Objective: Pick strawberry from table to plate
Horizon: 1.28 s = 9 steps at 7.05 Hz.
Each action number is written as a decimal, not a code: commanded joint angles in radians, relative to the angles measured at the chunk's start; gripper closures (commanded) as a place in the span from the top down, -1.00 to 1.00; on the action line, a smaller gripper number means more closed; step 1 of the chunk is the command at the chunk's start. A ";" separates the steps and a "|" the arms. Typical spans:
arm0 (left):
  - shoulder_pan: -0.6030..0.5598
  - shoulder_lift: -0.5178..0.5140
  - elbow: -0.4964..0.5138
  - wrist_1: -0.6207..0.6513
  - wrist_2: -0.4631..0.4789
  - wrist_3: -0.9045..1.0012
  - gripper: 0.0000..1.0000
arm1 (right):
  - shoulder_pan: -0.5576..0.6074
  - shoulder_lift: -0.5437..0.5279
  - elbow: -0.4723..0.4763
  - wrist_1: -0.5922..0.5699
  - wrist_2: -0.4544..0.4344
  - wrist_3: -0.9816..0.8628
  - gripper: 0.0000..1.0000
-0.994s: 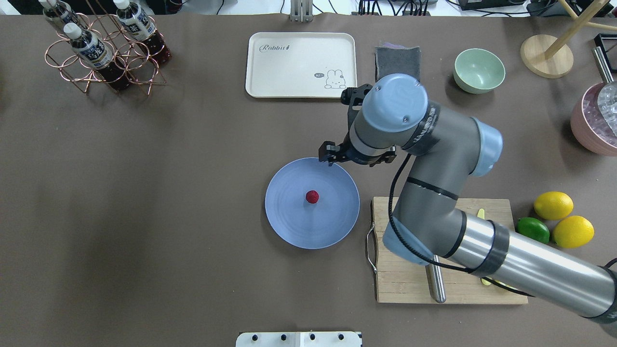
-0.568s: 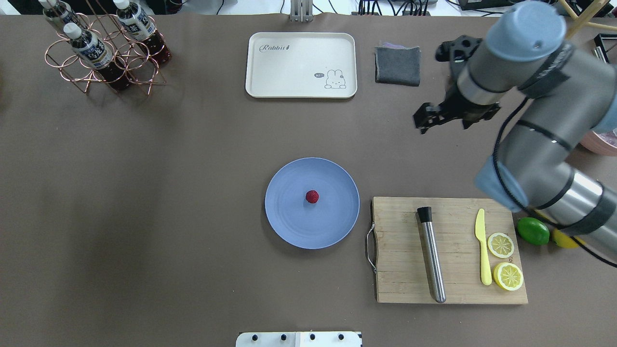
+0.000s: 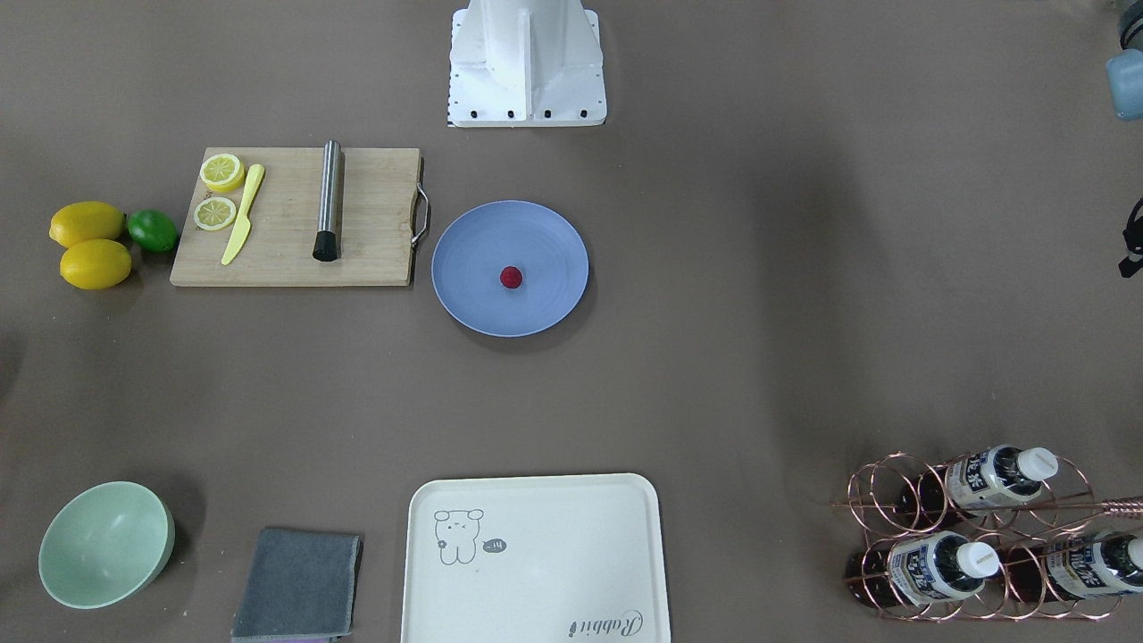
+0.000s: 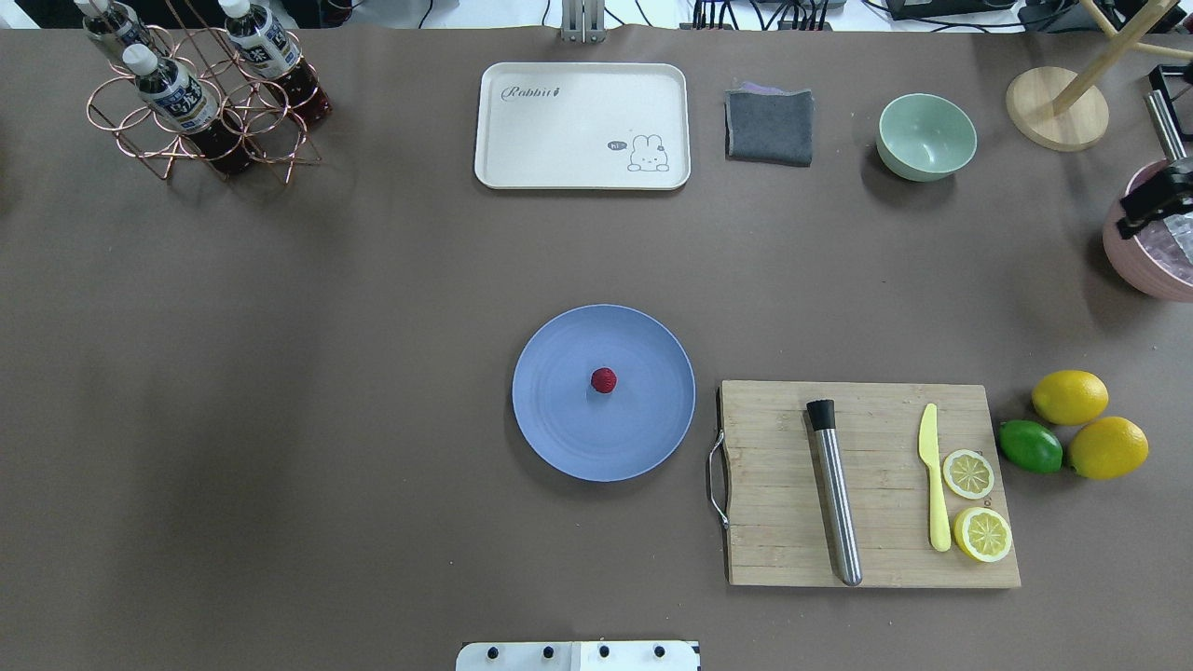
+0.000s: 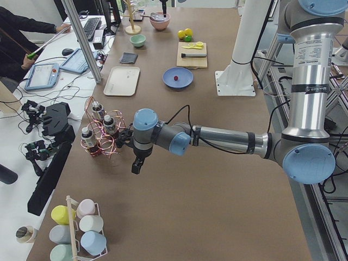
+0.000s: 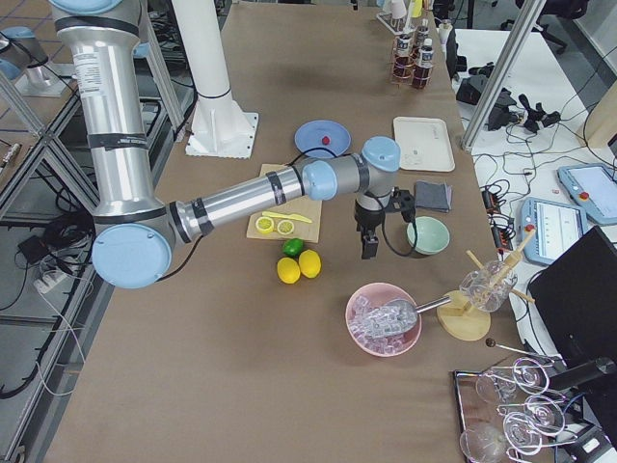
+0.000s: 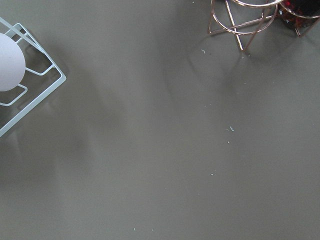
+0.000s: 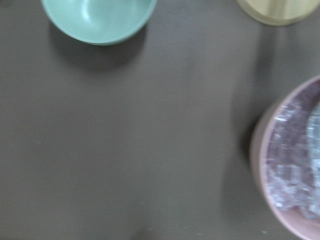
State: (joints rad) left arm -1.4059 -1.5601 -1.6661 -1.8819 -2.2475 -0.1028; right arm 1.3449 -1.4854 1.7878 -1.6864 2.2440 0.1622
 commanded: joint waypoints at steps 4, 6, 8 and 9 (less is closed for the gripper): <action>-0.030 -0.012 0.011 0.122 0.006 0.155 0.97 | 0.191 -0.119 -0.105 0.007 0.069 -0.224 1.00; -0.044 -0.006 0.016 0.122 0.006 0.155 0.97 | 0.217 -0.125 -0.114 0.008 0.068 -0.216 1.00; -0.050 -0.008 0.016 0.122 0.006 0.147 0.97 | 0.217 -0.113 -0.113 0.008 0.069 -0.214 1.00; -0.050 -0.006 0.019 0.122 0.006 0.147 0.97 | 0.217 -0.113 -0.110 0.008 0.069 -0.214 1.00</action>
State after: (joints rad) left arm -1.4534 -1.5673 -1.6495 -1.7591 -2.2412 0.0454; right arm 1.5608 -1.6005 1.6751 -1.6786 2.3127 -0.0528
